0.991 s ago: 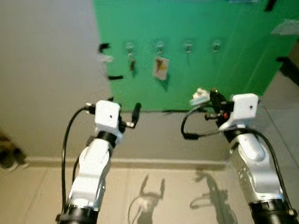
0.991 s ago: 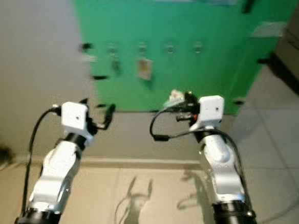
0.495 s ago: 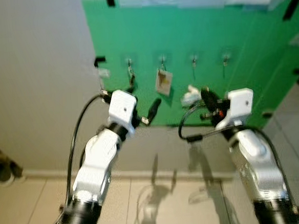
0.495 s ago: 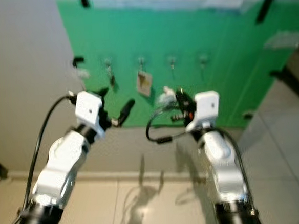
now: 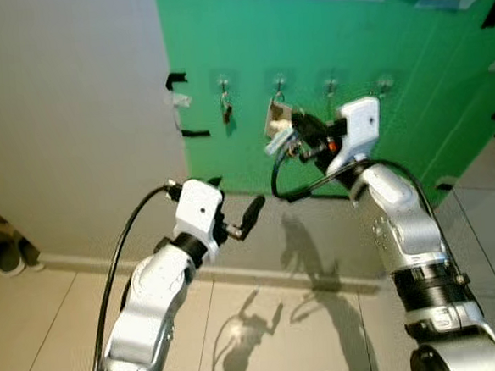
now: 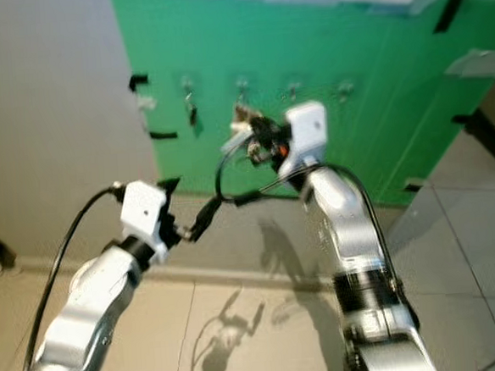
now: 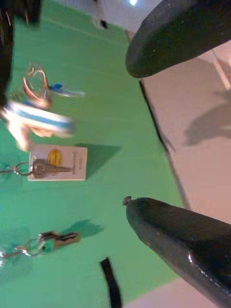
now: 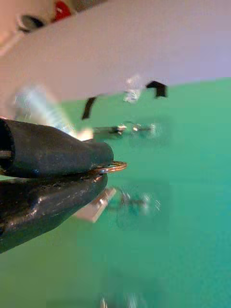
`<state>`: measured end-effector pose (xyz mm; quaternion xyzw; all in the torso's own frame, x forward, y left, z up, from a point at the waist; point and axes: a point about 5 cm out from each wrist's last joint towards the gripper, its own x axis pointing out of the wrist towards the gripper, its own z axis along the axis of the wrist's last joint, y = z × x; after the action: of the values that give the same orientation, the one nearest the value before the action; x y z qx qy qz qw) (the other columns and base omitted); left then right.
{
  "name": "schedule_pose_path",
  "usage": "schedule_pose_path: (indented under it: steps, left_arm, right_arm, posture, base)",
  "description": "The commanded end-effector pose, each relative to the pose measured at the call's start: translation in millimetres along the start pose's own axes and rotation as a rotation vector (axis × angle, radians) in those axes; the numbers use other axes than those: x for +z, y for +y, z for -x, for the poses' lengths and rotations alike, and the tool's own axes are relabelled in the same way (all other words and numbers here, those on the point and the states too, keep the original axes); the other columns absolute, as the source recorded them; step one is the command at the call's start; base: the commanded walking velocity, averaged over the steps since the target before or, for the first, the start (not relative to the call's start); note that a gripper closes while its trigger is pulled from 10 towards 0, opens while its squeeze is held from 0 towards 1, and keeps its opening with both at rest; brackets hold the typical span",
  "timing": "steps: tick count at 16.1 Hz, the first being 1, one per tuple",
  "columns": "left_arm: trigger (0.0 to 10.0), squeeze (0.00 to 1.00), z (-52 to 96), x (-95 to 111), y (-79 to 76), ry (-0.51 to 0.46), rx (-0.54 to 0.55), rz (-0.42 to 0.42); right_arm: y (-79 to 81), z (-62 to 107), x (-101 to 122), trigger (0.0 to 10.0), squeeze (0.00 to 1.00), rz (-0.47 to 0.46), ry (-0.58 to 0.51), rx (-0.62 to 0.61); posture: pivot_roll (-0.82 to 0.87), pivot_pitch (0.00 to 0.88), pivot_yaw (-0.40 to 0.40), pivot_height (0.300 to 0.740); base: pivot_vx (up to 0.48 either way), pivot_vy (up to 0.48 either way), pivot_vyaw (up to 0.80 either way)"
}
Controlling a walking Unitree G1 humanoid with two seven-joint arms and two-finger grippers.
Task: Hang keys on a hook
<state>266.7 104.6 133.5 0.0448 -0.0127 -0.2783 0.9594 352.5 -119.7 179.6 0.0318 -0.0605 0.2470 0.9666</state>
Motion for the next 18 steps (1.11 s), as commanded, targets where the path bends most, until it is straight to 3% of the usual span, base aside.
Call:
schedule_pose_path:
  steps: [1,5,6,8,10,13,14,17,18]
  left_arm:
    - [10.0,0.00,4.2,6,-5.3,-0.016,-0.029,-0.002]
    - [10.0,0.00,19.1,2,-7.0,0.012,-0.006,-0.025]
    - [10.0,0.00,25.5,-1,-3.3,0.022,0.030,-0.017]
    - [10.0,0.00,40.9,-10,0.2,0.046,0.069,0.004]
    - [10.0,0.00,35.0,-18,5.2,0.063,0.087,0.032]
    - [10.0,0.00,2.6,-18,11.3,0.056,0.086,0.024]
    - [10.0,0.00,-0.9,-17,12.2,0.052,0.080,0.023]
    - [10.0,0.00,-2.6,-9,23.4,-0.008,0.137,0.026]
    - [10.0,0.00,9.6,4,28.7,-0.089,0.192,-0.032]
  right_arm:
    - [-13.8,-6.3,3,0.0,0.00,-0.014,-0.008,-0.024]
    - [-33.4,-17.0,14,0.0,0.00,0.001,-0.034,-0.112]
    - [-44.2,4.5,22,0.0,0.00,0.124,-0.097,-0.278]
    - [-26.4,54.8,6,0.0,0.00,0.132,-0.134,-0.361]
    - [-13.2,93.0,-6,0.0,0.00,0.101,-0.130,-0.453]
    - [-7.4,127.9,-29,0.0,0.00,0.121,-0.079,-0.585]
    - [-6.7,132.2,-33,0.0,0.00,0.116,-0.072,-0.604]
    - [0.7,145.1,-22,0.0,0.00,0.156,-0.073,-0.652]
    - [5.1,160.1,-14,0.0,0.00,0.212,-0.091,-0.677]
  posture:
    - [0.12,0.152,-0.033,0.740]
    - [0.16,0.146,-0.060,0.740]
    - [0.16,0.113,-0.066,0.740]
    - [0.10,0.039,-0.046,0.740]
    - [0.03,0.000,-0.003,0.740]
    - [-0.04,0.000,0.063,0.740]
    - [-0.04,0.000,0.067,0.740]
    - [-0.07,0.000,0.085,0.740]
    - [-0.06,0.000,0.075,0.740]
  base:
    - [0.000,0.000,0.00]
    - [0.000,0.000,0.00]
    - [0.000,0.000,0.00]
    - [0.000,0.000,0.00]
    - [0.000,0.000,0.00]
    - [0.000,0.000,0.00]
    - [0.000,0.000,0.00]
    - [0.000,0.000,0.00]
    - [0.000,0.000,0.00]
